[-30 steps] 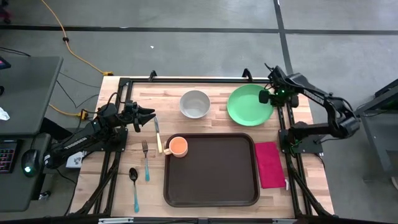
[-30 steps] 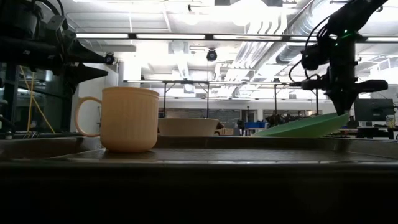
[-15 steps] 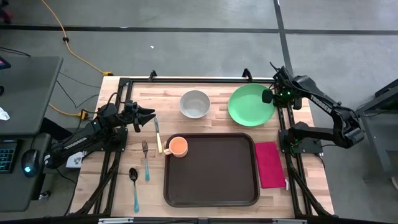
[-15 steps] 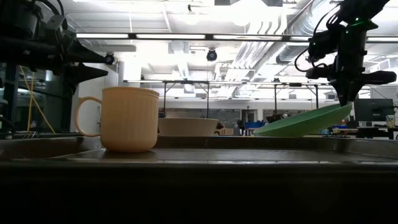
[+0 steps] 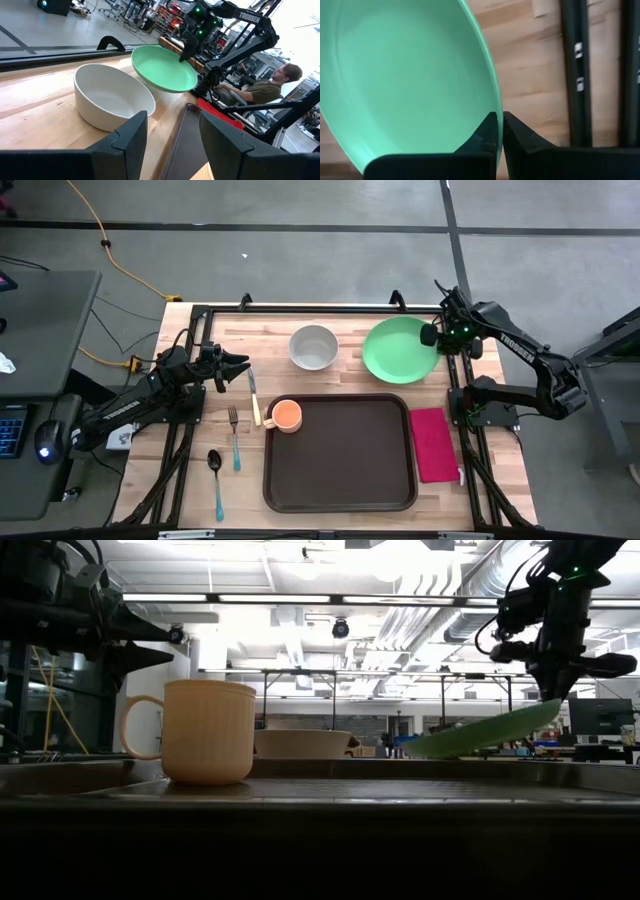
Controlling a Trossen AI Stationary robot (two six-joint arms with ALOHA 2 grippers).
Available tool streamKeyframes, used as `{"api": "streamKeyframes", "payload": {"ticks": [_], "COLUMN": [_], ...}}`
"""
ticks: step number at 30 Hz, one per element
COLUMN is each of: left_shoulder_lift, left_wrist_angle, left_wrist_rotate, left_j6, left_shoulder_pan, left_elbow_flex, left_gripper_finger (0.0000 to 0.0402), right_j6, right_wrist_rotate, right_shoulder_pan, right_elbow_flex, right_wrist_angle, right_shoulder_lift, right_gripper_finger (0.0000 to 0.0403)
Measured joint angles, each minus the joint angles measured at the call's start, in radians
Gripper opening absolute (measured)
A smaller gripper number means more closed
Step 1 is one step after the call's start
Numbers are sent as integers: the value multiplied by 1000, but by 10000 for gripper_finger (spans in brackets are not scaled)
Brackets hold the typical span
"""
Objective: Set up tray
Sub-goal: Put the green plate on the black tray
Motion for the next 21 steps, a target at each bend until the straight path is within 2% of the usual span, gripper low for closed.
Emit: {"api": "streamKeyframes", "payload": {"ticks": [10, 21], "left_shoulder_lift": [0, 0], "left_wrist_angle": [0, 0], "left_wrist_rotate": [0, 0], "left_j6": [0, 0], "left_shoulder_pan": [0, 0], "left_elbow_flex": [0, 0], "left_gripper_finger": [211, 211], "right_j6": [27, 227], "right_wrist_rotate": [-87, -132], "right_shoulder_pan": [27, 204], "right_elbow_flex": [1, 1], "right_wrist_angle": [-65, -80], "right_shoulder_lift": [-35, -178], "right_gripper_finger": [0, 0]}}
